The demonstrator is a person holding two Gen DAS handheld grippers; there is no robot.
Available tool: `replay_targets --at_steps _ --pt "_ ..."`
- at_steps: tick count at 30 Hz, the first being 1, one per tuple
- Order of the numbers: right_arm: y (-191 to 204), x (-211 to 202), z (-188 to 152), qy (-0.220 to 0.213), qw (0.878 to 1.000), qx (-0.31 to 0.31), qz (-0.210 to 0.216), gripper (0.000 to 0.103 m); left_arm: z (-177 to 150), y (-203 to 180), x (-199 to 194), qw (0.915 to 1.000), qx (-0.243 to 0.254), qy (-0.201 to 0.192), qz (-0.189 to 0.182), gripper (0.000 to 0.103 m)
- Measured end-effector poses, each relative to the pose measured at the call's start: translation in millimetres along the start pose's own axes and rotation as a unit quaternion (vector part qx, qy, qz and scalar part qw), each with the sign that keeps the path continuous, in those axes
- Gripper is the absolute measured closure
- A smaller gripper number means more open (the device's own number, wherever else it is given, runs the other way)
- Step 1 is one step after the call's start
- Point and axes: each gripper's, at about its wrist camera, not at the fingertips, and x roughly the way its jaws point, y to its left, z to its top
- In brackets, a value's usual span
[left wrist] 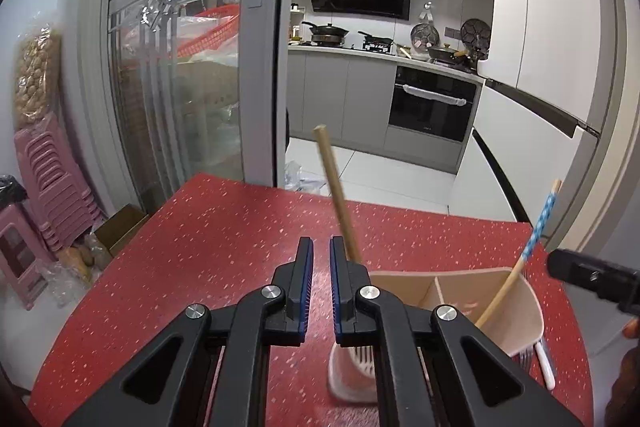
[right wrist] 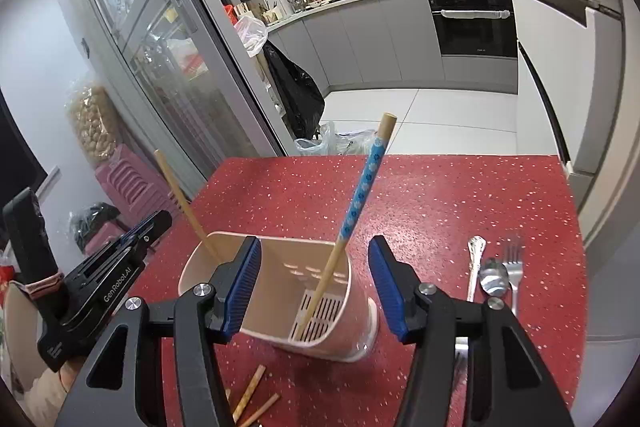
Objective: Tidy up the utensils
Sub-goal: 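Open both tools to drop the chopsticks into the holder, then move both tools back down to the spoons on the table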
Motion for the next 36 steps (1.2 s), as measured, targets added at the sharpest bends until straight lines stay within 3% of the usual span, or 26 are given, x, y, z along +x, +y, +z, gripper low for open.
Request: replay_targets --at_steps 9,10,11,12,15,23,28,36 --pt "4.6 -24.7 -34.9 0.035 0.999 0.001 0.003 0.023 -31.6 16.7 -36.4 0.9996 0.002 0.027 -0.009 0.071" --pt "4.4 -27.1 -42.7 0.042 0.999 0.005 0.004 0.023 -36.4 18.7 -40.0 0.9994 0.002 0.032 -0.010 0.067" --pt "4.2 -29.0 -50.5 0.050 0.999 0.007 0.004 0.023 -42.6 21.2 -44.2 0.9992 0.002 0.039 -0.010 0.050" --pt "3.5 -30.4 -57.3 0.056 0.998 0.010 0.003 0.023 -47.9 23.1 -47.3 0.9989 0.000 0.046 -0.006 0.000" --pt "-0.1 -34.1 -80.6 0.080 0.997 0.019 -0.001 0.022 -64.7 27.9 -56.7 0.9990 0.004 0.044 0.012 0.000" --pt "-5.2 -41.7 -143.8 0.135 0.990 0.035 -0.022 0.022 -123.0 36.9 -65.8 0.9949 0.017 0.091 0.038 0.000" --pt "-4.4 -43.9 -177.7 0.162 0.986 0.031 -0.038 0.022 -171.3 42.3 -67.4 0.9877 0.028 0.151 0.031 0.000" --pt "1.9 -37.9 -204.4 0.187 0.981 0.032 -0.048 0.022 -209.4 39.4 -71.2 0.9798 0.042 0.192 0.040 0.000"
